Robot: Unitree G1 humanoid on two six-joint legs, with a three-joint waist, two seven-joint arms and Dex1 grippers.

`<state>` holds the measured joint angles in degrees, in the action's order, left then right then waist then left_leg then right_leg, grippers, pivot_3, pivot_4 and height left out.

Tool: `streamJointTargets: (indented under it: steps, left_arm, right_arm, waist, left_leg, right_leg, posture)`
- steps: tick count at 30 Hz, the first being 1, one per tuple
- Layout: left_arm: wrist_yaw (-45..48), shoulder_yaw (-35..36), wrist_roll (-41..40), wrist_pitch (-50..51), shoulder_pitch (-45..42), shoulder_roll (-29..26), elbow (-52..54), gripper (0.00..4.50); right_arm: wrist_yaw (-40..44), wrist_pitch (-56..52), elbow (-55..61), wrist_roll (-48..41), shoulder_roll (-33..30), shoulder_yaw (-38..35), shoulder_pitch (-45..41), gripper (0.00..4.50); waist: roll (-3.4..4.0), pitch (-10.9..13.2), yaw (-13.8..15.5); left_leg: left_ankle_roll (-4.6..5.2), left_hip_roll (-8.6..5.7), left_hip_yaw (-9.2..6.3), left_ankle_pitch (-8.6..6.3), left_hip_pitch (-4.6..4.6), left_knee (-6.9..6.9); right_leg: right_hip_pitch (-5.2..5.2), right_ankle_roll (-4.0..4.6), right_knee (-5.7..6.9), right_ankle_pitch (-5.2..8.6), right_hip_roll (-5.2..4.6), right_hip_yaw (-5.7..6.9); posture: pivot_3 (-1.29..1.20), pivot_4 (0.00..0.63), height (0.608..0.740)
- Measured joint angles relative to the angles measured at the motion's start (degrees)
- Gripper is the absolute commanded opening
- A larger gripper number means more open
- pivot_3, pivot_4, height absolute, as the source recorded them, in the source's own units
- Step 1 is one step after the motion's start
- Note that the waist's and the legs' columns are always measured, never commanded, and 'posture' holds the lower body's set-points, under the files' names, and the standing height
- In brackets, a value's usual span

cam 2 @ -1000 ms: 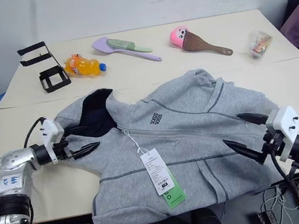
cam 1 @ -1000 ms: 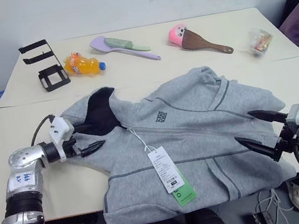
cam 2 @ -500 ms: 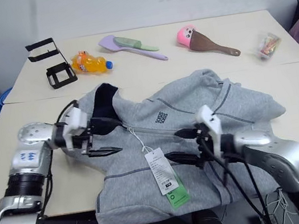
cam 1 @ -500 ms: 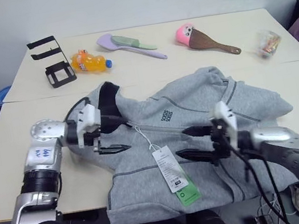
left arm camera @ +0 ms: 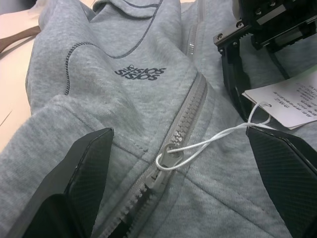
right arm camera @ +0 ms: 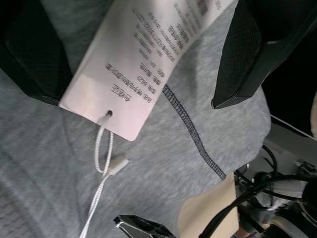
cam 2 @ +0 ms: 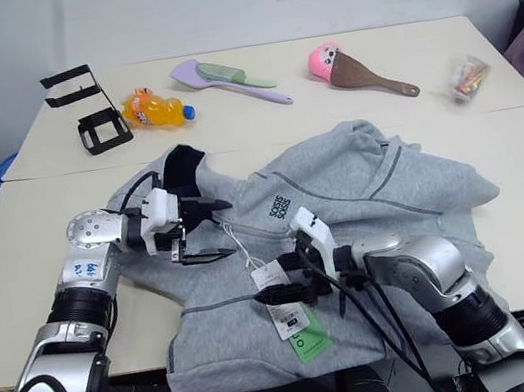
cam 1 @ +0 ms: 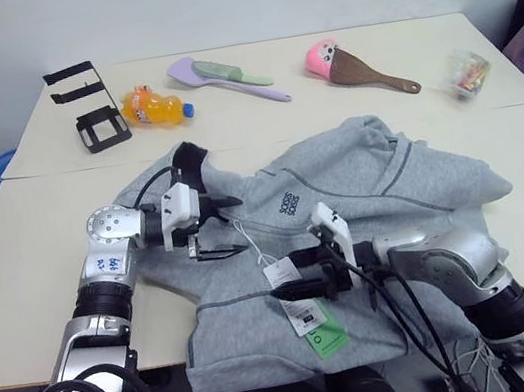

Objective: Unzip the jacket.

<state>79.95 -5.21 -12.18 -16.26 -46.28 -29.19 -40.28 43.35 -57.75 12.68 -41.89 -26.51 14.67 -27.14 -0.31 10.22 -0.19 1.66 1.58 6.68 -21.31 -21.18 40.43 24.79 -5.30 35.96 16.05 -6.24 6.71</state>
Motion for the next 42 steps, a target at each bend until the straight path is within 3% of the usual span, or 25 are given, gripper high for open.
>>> streamJointTargets:
  steps: [4,13,22,32,37,42]
  left_arm:
    - [-0.3,-0.4,0.7,-0.4,0.0,0.9,-0.9,4.50]
    - [-0.4,-2.4,3.4,0.5,-0.1,2.1,-2.3,4.50]
    - [-9.2,-2.7,7.6,4.0,-0.6,4.5,-6.7,4.50]
    - [-10.6,-4.3,8.2,7.7,0.0,4.4,-4.3,4.50]
    - [-11.7,-4.4,8.2,8.2,1.0,4.3,-2.9,4.50]
    - [-13.1,-4.5,8.1,9.4,2.2,4.4,-1.1,4.50]
  right_arm:
    - [0.9,-0.1,-1.9,1.3,1.0,1.3,-1.1,3.23]
    - [7.8,5.1,-2.4,3.3,0.0,0.7,0.4,0.07]
    - [12.2,7.2,5.5,-0.7,-9.0,-9.3,6.3,0.03]
    - [11.2,28.2,8.3,19.0,-24.7,-13.5,12.4,0.03]
    - [8.4,37.9,7.8,27.0,-27.0,-17.5,16.3,0.03]
    - [3.1,44.6,6.9,34.2,-27.3,-27.4,24.5,0.03]
  waist:
    - [0.00,0.0,0.0]
    - [0.00,0.0,0.1]
    - [-0.01,0.0,0.4]
    - [-0.04,-0.1,0.9]
    - [-0.04,-0.1,1.3]
    - [-0.06,-0.2,1.5]
  left_leg:
    - [0.00,-0.02,0.01,0.00,-0.02,0.00]
    - [0.00,-0.05,0.03,0.00,-0.04,0.05]
    - [0.03,-0.06,-0.28,-0.01,-0.02,0.11]
    - [0.05,-0.09,-0.27,-0.02,0.06,0.21]
    - [0.05,-0.07,-0.24,-0.02,0.11,0.21]
    - [0.05,-0.07,-0.23,-0.02,0.16,0.21]
  right_leg:
    - [0.00,0.00,0.00,0.00,-0.01,0.01]
    - [-0.06,-0.02,-0.01,-0.01,-0.01,0.11]
    - [-0.17,-0.04,-0.03,-0.02,-0.07,0.16]
    - [-0.26,-0.07,-0.04,-0.04,-0.09,0.14]
    - [-0.30,-0.07,-0.04,-0.04,-0.08,0.12]
    - [-0.36,-0.09,-0.04,-0.05,-0.07,0.10]
  posture:
    - [0.00,0.150,0.740]
    - [0.00,0.150,0.740]
    - [0.00,0.150,0.740]
    - [0.00,0.150,0.740]
    - [0.00,0.150,0.740]
    - [0.00,0.150,0.740]
